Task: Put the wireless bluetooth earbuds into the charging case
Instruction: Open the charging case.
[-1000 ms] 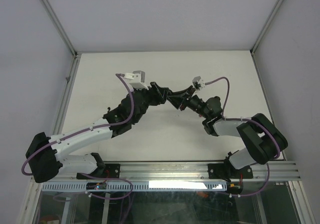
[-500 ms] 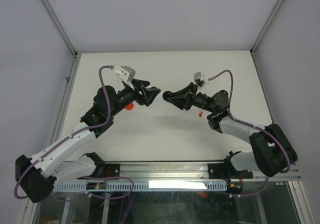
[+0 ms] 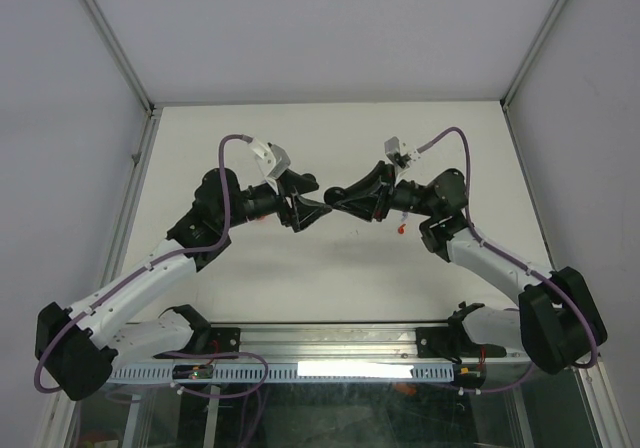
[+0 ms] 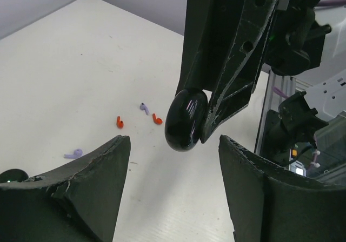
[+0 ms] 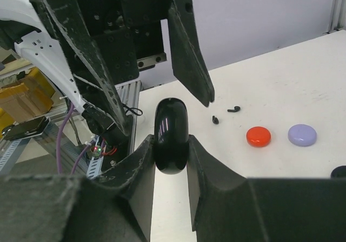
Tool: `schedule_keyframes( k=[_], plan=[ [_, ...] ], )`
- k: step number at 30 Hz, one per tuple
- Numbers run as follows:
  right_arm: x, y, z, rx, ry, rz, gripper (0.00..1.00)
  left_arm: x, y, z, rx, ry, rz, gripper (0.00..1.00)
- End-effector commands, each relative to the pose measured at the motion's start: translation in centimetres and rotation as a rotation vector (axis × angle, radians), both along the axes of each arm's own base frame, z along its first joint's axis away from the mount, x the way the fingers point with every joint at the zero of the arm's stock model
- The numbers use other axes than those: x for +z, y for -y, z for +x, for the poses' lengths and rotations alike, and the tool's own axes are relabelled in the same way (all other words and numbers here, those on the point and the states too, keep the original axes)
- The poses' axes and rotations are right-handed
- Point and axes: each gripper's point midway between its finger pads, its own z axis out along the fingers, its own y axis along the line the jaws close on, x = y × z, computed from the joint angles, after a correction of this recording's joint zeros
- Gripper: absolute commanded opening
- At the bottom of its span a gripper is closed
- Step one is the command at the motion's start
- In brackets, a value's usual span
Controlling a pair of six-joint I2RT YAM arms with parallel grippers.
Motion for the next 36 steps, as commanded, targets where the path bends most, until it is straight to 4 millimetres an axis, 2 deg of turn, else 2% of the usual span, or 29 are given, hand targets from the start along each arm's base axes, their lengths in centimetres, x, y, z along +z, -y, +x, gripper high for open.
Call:
schedule_keyframes(
  k=[1, 9, 19, 36],
  plan=[
    [2.8, 0.2, -1.1, 0.038, 0.065, 0.025, 0.0, 1.8, 0.8, -0.3, -0.067, 0.066, -0.029, 0.67],
    [2.8, 0.2, -1.9, 0.081, 0.083, 0.018, 0.0, 1.9, 1.3, 0.2, -0.065, 0.037, -0.055, 0.64],
    [2.9, 0.4, -3.4, 0.148, 0.126, 0.015, 0.0, 1.6, 0.5, 1.3, -0.046, -0.051, -0.087, 0.58],
    [2.1, -0.3, -5.1, 0.234, 0.164, -0.011, 0.0, 2.6, -0.3, 1.9, -0.042, -0.125, -0.144, 0.57]
  ],
)
